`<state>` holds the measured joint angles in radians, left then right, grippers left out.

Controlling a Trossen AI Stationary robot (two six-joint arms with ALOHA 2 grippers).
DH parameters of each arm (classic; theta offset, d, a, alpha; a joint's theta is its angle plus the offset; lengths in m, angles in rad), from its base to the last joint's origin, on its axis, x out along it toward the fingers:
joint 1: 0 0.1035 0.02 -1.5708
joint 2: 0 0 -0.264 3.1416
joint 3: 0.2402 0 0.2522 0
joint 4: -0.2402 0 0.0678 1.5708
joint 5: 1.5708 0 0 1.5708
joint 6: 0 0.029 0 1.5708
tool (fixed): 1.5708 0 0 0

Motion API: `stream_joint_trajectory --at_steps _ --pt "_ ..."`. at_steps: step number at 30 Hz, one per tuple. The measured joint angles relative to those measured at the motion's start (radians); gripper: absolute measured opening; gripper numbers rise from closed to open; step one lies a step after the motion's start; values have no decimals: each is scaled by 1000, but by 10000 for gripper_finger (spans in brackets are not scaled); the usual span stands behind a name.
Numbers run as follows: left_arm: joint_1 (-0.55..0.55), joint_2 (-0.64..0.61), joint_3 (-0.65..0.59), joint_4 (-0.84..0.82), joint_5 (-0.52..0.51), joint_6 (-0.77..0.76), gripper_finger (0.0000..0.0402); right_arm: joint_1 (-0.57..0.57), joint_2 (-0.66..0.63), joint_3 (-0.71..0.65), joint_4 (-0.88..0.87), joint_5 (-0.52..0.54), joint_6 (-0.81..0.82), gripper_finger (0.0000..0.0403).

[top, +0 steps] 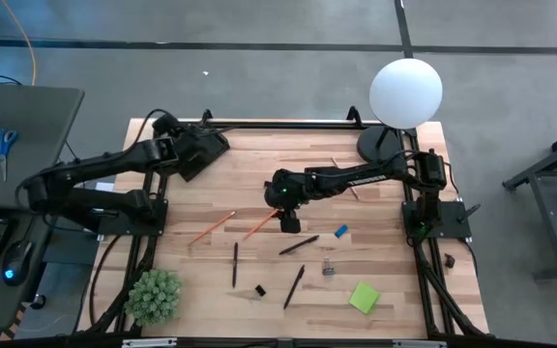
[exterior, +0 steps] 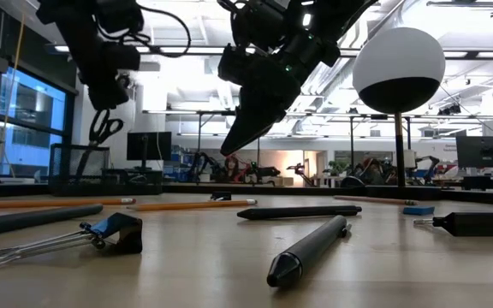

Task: Pick and place office supplies into organizer
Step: Put the black scissors into the black desk organizer, then put the orange pencil into the black desk organizer

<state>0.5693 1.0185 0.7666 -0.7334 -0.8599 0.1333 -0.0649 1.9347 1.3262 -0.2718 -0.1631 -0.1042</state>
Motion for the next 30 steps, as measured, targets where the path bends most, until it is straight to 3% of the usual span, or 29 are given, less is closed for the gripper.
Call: stream_joint_trajectory --at_steps 14,21,27,30 --pt "0 -32 0 159 27 98 5 0 0 0 0 0 2 165" --pt "28 -32 0 113 36 91 5 0 0 0 -7 0 1 165" --pt "26 -33 0 56 133 11 5 0 0 0 -11 0 0 165" --pt "45 -12 0 65 110 29 5 0 0 0 -3 0 0 165"
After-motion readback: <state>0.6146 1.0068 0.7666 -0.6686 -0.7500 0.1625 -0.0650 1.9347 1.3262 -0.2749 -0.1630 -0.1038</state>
